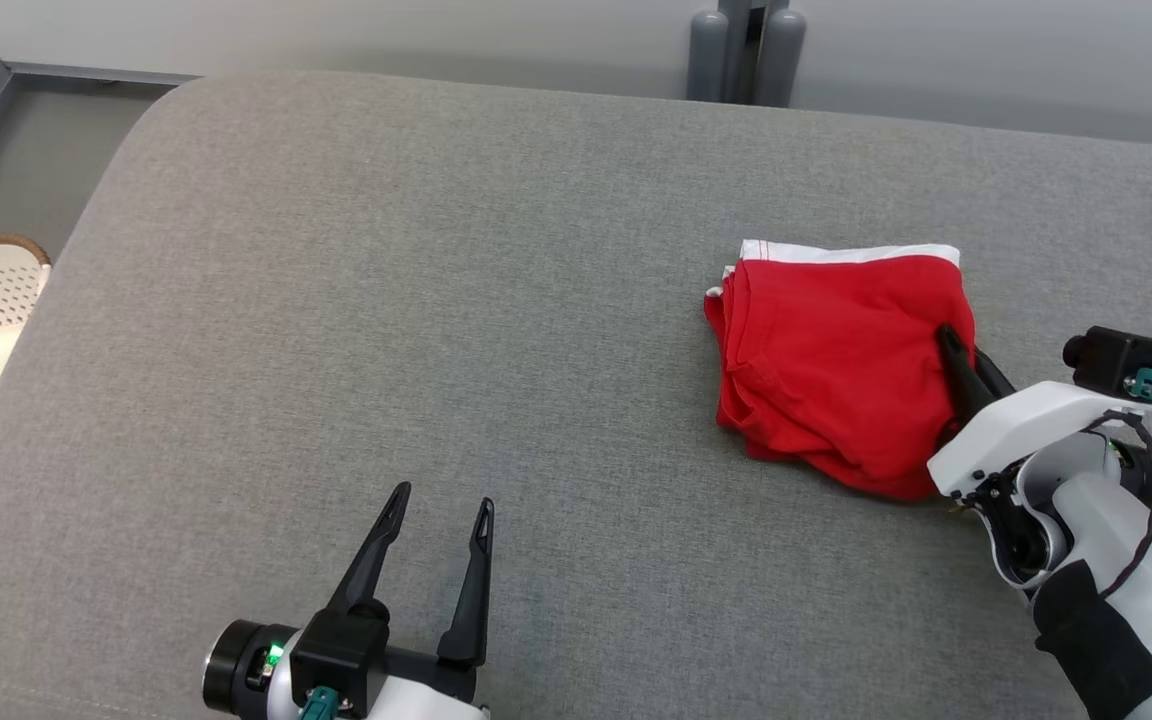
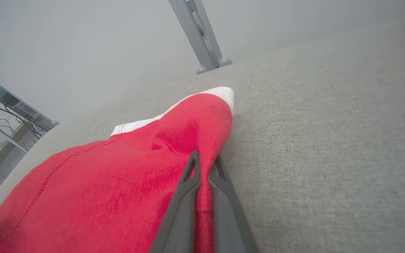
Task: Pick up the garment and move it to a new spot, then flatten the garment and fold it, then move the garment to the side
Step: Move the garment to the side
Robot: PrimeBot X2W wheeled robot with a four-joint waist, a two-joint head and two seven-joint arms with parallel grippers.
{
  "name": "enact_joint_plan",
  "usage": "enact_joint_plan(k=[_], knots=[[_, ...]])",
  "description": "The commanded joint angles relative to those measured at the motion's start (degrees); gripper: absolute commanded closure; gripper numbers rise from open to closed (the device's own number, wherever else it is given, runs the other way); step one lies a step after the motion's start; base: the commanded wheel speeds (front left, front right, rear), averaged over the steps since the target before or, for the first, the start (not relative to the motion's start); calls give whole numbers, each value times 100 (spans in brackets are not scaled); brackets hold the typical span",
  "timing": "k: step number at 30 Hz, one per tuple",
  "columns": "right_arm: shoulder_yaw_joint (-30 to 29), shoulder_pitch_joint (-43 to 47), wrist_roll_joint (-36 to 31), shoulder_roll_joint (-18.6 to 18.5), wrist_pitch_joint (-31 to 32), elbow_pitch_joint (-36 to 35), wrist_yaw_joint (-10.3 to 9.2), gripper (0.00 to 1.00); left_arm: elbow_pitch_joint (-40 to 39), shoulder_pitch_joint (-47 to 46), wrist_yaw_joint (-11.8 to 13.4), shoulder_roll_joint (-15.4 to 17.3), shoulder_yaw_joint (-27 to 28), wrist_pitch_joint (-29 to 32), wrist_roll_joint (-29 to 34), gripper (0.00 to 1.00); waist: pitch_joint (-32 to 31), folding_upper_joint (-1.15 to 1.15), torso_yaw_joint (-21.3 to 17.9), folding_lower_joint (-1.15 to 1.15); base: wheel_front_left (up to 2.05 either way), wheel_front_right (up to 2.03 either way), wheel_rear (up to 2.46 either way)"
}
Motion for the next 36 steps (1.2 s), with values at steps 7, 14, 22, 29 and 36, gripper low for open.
enact_joint_plan(k=[7, 14, 22, 29, 36], knots=[[-259, -204, -754, -47, -102, -406, 0, 100, -87, -201, -62, 112, 48, -23, 153, 0, 159, 0, -592, 0, 0, 0, 0], [-785, 13, -1379, 185, -98, -824, 0, 100, -114, -296, -125, 233, 48, -23, 245, 0, 262, 0, -1243, 0, 0, 0, 0], [-1024, 140, -1836, 395, -99, -1064, 0, 100, -179, -401, -161, 368, 32, -23, 336, 0, 409, 0, -1900, 0, 0, 0, 0], [-1018, 34, -2140, 527, -98, -1212, 0, 100, -273, -518, -181, 480, -20, 24, 394, 0, 572, 0, -2423, 0, 0, 0, 0], [-622, -458, -2506, 327, -99, -1431, -1, 100, -648, -803, -160, 623, -40, 234, 540, 0, 1027, 0, -2592, 0, 0, 0, 0]])
